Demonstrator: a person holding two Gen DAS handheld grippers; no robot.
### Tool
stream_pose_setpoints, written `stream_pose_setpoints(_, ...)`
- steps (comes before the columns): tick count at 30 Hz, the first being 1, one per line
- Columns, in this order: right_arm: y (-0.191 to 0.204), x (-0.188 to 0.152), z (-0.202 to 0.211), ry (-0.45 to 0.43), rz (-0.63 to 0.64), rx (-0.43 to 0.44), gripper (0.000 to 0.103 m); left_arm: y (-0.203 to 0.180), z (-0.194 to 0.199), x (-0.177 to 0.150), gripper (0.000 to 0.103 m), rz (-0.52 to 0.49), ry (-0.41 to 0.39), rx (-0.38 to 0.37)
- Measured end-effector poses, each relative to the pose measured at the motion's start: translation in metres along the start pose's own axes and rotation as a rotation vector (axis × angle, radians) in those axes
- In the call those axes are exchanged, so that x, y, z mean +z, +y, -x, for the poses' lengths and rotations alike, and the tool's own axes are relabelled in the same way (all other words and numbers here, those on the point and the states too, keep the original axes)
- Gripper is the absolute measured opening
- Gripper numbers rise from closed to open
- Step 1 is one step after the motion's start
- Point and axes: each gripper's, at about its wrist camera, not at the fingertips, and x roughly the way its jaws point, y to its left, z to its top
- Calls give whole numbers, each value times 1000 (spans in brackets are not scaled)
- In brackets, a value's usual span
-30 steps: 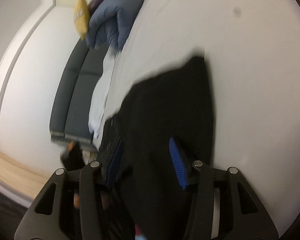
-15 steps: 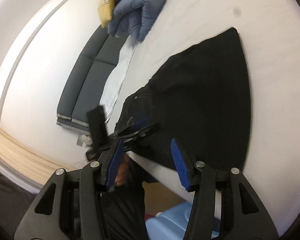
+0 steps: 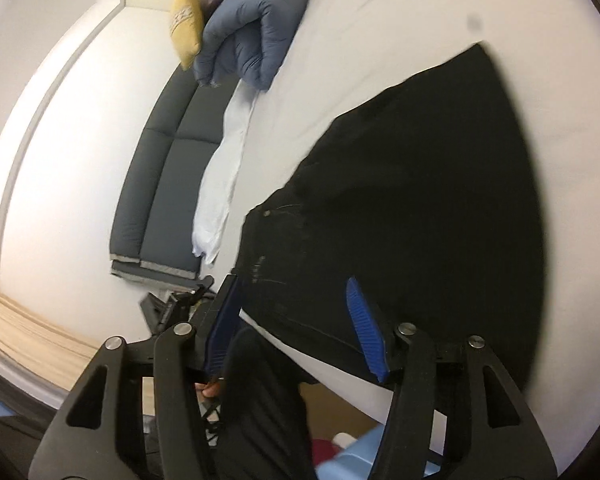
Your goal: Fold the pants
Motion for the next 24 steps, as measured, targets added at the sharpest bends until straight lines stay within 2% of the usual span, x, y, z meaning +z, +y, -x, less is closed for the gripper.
stream_pose_setpoints(2, 1, 1, -17, 27, -6, 11, 54, 16, -1, 4, 89, 97, -1, -6)
stream_pose_setpoints(5, 10, 4, -26, 33, -13, 32, 54, 26, -11, 2, 89, 182, 11, -36)
stream_pose_setpoints(8, 10, 10, -34, 25, -41, 54, 54, 25, -21, 4, 90, 192, 18, -60)
stream_pose_setpoints(11, 10, 18, -39, 14, -67, 55, 54, 32, -48, 5, 89, 269, 82, -112)
stream_pose_setpoints(18, 14, 32, -30, -5, -73, 76, 54, 50, -57, 7, 88, 413, 58, -196)
stream_pose_setpoints(20, 14, 36, -35, 4, -71, 62, 54, 53, -59, 8, 75, 436, 61, -202)
stream_pose_setpoints(24, 11, 44, -49, 38, -65, 53, 54, 60, -68, 9, 31, 469, 95, -217)
